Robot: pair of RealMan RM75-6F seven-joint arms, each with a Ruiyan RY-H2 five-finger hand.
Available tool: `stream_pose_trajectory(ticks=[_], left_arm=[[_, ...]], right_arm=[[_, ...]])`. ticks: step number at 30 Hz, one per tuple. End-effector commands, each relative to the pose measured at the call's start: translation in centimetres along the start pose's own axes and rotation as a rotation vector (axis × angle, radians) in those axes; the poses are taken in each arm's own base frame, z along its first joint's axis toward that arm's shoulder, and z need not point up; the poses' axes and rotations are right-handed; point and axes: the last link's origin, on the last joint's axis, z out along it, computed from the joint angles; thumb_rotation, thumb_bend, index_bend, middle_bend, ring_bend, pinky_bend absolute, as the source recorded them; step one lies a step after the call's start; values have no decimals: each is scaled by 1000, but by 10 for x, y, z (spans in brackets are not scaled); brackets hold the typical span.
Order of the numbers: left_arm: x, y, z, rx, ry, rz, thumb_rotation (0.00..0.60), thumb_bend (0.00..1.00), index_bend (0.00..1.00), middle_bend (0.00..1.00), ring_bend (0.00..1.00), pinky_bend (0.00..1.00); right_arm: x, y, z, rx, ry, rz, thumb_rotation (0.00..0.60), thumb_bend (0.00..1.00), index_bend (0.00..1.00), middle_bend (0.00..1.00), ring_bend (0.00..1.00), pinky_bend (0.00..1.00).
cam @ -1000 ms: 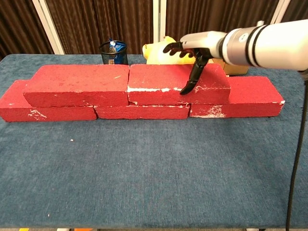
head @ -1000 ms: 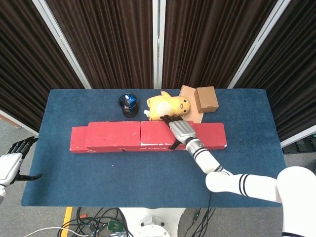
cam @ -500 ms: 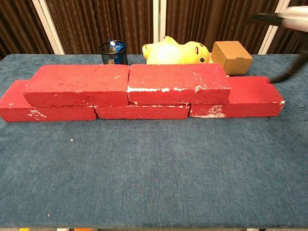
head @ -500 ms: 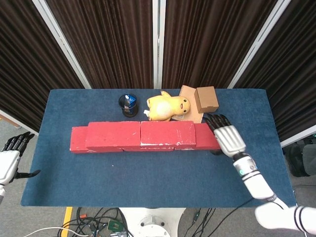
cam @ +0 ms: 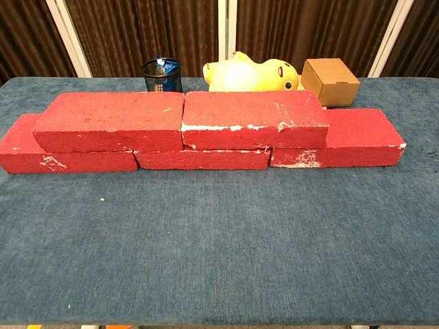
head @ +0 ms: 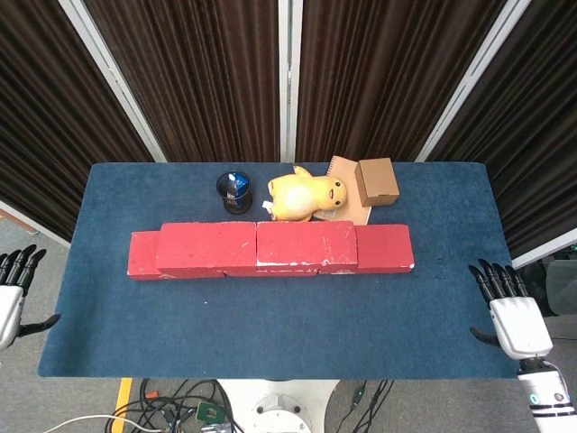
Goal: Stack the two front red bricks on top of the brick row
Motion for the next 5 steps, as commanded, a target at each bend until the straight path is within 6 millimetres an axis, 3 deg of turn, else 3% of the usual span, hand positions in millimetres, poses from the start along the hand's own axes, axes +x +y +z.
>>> stream_pose_trajectory(ticks=[1,5], left_arm=[[-3,1,-8,-15,42,33,600,40,0,0,0,0],[-4,3,-9,-31,48,40,600,41,0,0,0,0]], right_arm=[[-5,5,-9,-14,-9,19,600,0,0,0,0,0],[-8,9,-12,-24,-16,30,600,0,0,0,0,0]])
